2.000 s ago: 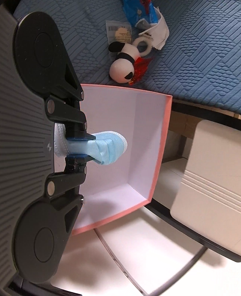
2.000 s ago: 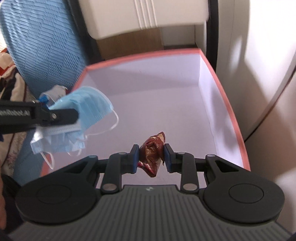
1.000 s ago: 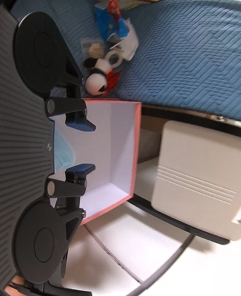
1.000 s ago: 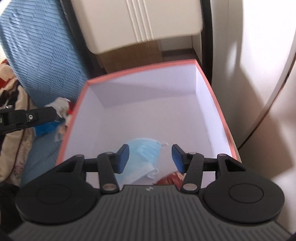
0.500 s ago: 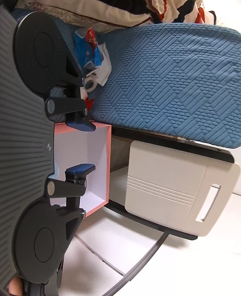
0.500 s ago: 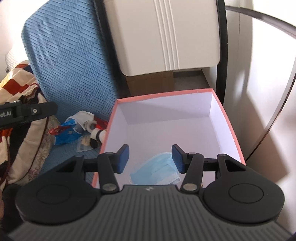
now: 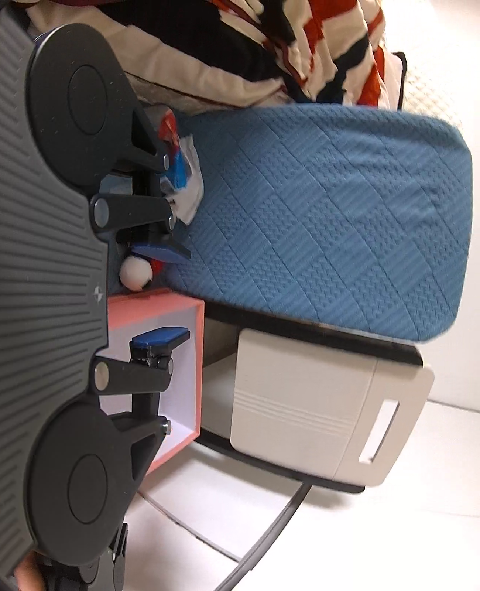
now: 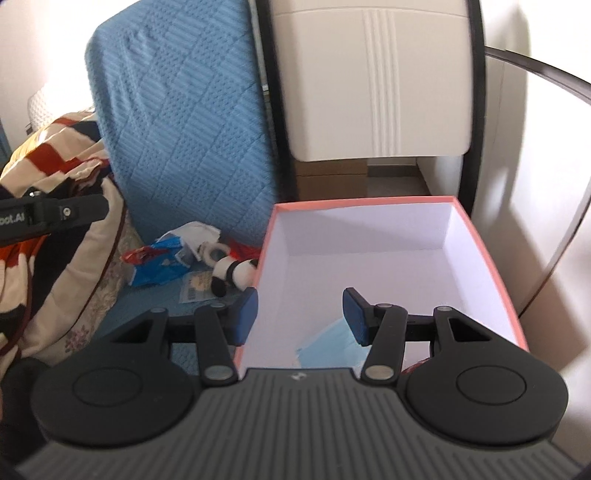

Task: Organize soft objects
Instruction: 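Move both open tools back toward the items on the cushion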

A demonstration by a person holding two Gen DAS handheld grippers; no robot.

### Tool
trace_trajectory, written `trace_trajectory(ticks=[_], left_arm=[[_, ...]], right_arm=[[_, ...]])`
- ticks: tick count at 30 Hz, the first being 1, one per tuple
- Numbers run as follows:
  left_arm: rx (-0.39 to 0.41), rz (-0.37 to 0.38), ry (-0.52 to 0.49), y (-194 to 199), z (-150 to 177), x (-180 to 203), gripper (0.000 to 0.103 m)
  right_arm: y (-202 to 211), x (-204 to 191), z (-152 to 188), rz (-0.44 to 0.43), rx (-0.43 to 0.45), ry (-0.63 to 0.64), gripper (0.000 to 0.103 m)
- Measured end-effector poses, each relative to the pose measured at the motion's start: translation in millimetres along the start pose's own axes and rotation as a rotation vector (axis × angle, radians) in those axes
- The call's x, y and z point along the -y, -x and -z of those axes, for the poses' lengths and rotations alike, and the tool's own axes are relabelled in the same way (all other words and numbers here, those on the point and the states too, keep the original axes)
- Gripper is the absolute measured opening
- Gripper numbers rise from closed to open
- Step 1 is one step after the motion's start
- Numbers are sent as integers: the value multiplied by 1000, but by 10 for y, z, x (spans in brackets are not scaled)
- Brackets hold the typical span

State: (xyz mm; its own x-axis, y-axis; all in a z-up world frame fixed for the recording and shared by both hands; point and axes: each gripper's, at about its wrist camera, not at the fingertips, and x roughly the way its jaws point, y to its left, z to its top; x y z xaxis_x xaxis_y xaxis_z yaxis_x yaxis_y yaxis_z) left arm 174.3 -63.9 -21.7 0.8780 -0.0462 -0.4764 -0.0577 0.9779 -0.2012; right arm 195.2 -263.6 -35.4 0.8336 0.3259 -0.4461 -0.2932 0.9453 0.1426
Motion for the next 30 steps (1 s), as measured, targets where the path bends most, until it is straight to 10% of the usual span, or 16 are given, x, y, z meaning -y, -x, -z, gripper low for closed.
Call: trace_trajectory(ticks=[30], left_arm=[[-103,-18,20,-148,976,-861,44]], right_arm=[[-375,-789,841,-57,-51,41,57]])
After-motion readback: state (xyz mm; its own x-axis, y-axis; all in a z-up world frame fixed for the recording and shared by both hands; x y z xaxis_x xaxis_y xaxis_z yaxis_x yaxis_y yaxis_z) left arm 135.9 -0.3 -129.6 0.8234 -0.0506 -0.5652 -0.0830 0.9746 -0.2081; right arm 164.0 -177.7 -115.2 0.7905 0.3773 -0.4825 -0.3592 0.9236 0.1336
